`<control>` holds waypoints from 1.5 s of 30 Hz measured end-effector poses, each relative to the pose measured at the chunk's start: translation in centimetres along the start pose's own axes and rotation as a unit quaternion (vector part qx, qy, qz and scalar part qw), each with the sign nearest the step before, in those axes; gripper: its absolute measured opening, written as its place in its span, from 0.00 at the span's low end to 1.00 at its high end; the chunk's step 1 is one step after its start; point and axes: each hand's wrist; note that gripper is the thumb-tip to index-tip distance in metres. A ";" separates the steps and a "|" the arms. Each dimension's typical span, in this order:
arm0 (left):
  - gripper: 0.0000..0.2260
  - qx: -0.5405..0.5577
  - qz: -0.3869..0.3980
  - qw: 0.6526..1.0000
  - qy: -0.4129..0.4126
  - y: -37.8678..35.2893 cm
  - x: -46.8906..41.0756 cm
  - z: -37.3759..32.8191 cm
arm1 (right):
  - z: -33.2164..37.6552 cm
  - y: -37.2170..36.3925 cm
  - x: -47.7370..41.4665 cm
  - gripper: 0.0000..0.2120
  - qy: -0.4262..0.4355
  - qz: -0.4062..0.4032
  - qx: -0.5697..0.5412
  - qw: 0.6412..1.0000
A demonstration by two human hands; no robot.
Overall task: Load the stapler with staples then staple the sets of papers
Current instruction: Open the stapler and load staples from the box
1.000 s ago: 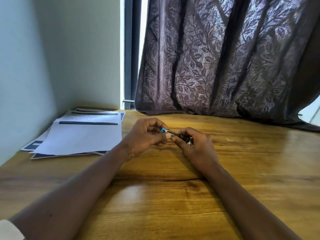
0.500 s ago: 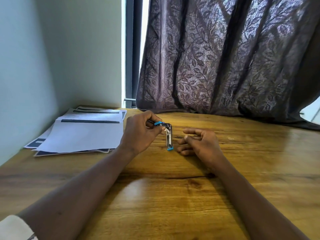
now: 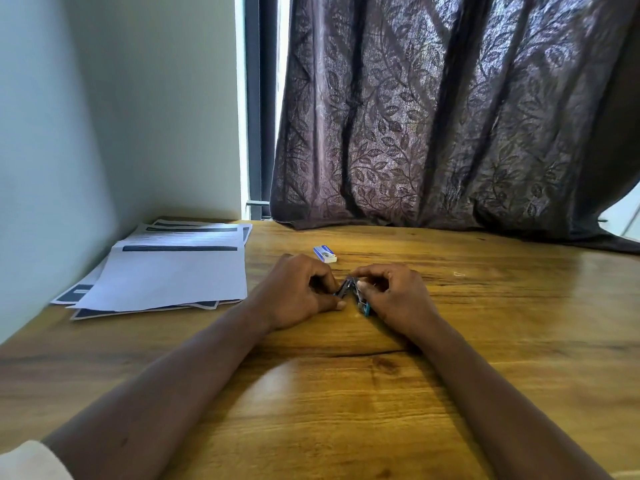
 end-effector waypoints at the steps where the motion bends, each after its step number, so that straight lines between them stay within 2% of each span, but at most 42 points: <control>1: 0.10 -0.002 -0.001 1.000 0.005 -0.1 -0.1 -0.1 | -0.1 0.0 -0.1 0.09 -0.008 0.000 -0.002 1.000; 10: 0.12 -0.011 0.010 1.000 0.021 -0.3 0.0 -0.5 | -0.6 -0.5 -0.2 0.04 -0.004 -0.033 0.018 0.999; 17: 0.14 -0.129 -0.064 0.989 0.034 2.4 -0.4 1.1 | -0.6 -0.7 -0.9 0.04 0.000 -0.072 0.030 0.997; 19: 0.18 -0.213 -0.030 0.975 0.056 2.6 -0.8 1.6 | -0.4 -0.9 -2.1 0.04 -0.001 -0.090 0.036 0.995; 21: 0.30 -0.282 0.036 0.955 0.087 2.6 -1.0 2.0 | 0.3 -1.2 -3.9 0.04 0.004 -0.084 0.055 0.995; 24: 0.42 -0.286 0.119 0.940 0.140 2.1 -0.9 2.6 | 1.5 -2.4 -7.5 0.07 -0.002 -0.032 0.120 0.992; 27: 0.46 -0.271 0.154 0.936 0.166 1.7 -0.9 3.2 | 2.0 -4.5 -10.7 0.20 -0.045 0.049 0.200 0.978; 29: 0.47 -0.270 0.157 0.935 0.169 1.5 -1.1 3.5 | 2.0 -5.8 -11.7 0.27 -0.060 0.074 0.250 0.963; 30: 0.47 -0.269 0.158 0.935 0.170 1.5 -1.1 3.6 | 1.9 -6.2 -11.9 0.28 -0.061 0.071 0.268 0.959; 32: 0.47 -0.268 0.161 0.935 0.170 1.5 -1.2 3.6 | 1.9 -6.5 -12.0 0.23 -0.059 0.056 0.277 0.958; 36: 0.47 -0.262 0.156 0.938 0.164 1.5 -1.3 3.5 | 1.8 -5.1 -10.7 0.15 -0.050 0.025 0.195 0.979; 40: 0.45 -0.241 0.137 0.946 0.167 1.7 -1.2 3.1 | 1.7 -2.5 -6.7 0.12 -0.002 -0.038 0.009 0.999; 45: 0.37 -0.108 0.015 0.989 0.095 1.9 -1.2 2.2 | 1.6 -1.9 -2.4 0.17 -0.029 -0.015 -0.229 0.973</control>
Point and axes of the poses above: each hand's wrist, its own x-axis away from the middle knuckle, its own y-axis out of the back of the hand, z = x × y, and after that the axes turned 4 degrees about -z, right-handed
